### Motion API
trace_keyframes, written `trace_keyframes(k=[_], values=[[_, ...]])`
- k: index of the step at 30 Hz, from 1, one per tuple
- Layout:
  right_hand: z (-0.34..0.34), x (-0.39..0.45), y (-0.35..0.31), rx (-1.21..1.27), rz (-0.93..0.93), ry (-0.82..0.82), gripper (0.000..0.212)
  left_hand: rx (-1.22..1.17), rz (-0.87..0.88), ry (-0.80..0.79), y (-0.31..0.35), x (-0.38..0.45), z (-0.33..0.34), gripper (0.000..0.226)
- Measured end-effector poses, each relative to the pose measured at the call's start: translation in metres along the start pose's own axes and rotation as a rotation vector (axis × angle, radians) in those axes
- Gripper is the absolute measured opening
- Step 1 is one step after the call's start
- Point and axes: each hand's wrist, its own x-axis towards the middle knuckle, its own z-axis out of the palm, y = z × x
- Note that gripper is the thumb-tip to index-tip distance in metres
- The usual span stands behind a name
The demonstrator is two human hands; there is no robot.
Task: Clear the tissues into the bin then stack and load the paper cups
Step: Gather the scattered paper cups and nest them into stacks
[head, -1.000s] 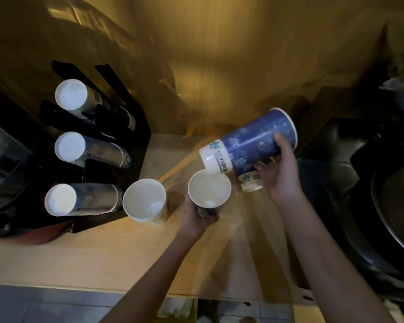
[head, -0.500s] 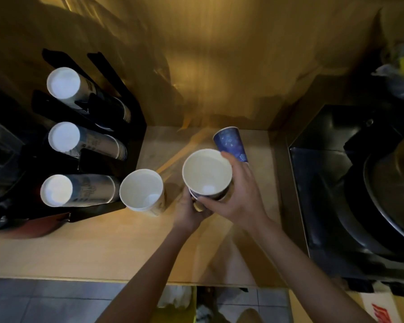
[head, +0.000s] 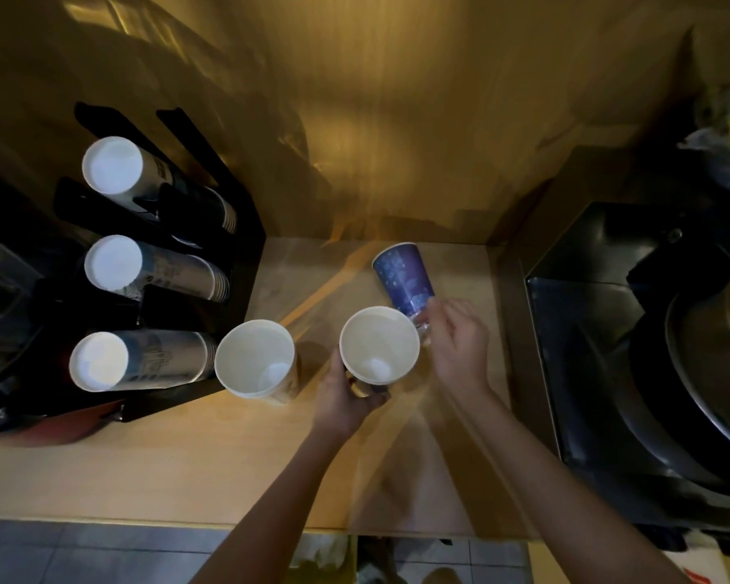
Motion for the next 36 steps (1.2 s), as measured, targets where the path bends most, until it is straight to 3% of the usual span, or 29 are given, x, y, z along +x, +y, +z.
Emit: trace_keyframes(k=[3,6,9,13,18,22,24,26,27,31,36], values=[[0.012,0.022,0.026,-0.262,0.142,-0.012,0.023,-0.012,0.005,-0.003,0.000,0.000,0.000,0.093],[0.023,0.029,0.049,-0.383,0.344,-0.190,0.061,-0.032,-0.006,-0.012,0.000,0.001,0.001,0.092],[0.030,0.021,0.062,-0.363,0.446,-0.270,0.068,-0.021,-0.023,-0.008,0.000,0.001,0.001,0.090],[0.025,0.013,0.063,-0.129,0.620,-0.232,0.060,-0.022,-0.012,-0.015,0.003,0.000,-0.001,0.088],[0.011,0.020,0.047,0.158,0.708,-0.198,0.041,-0.017,-0.019,-0.007,0.004,0.000,-0.001,0.090],[-0.005,0.034,0.028,0.766,0.873,-0.257,0.034,-0.019,-0.023,-0.010,0.004,0.000,-0.001,0.087],[-0.016,0.038,0.016,1.030,0.779,-0.302,0.038,-0.013,-0.008,-0.012,0.003,0.000,-0.001,0.087],[-0.022,0.039,0.001,1.128,0.614,-0.372,0.059,0.003,0.008,-0.010,0.004,-0.001,-0.001,0.088],[-0.025,0.037,-0.007,1.088,0.537,-0.408,0.062,0.005,0.007,-0.010,0.003,-0.001,-0.001,0.088],[-0.034,0.024,-0.031,0.680,0.365,-0.399,0.039,0.016,0.012,-0.012,0.001,-0.001,0.000,0.090],[-0.034,0.004,-0.028,0.460,0.263,-0.559,0.047,0.013,0.035,-0.016,0.001,-0.002,0.000,0.092]])
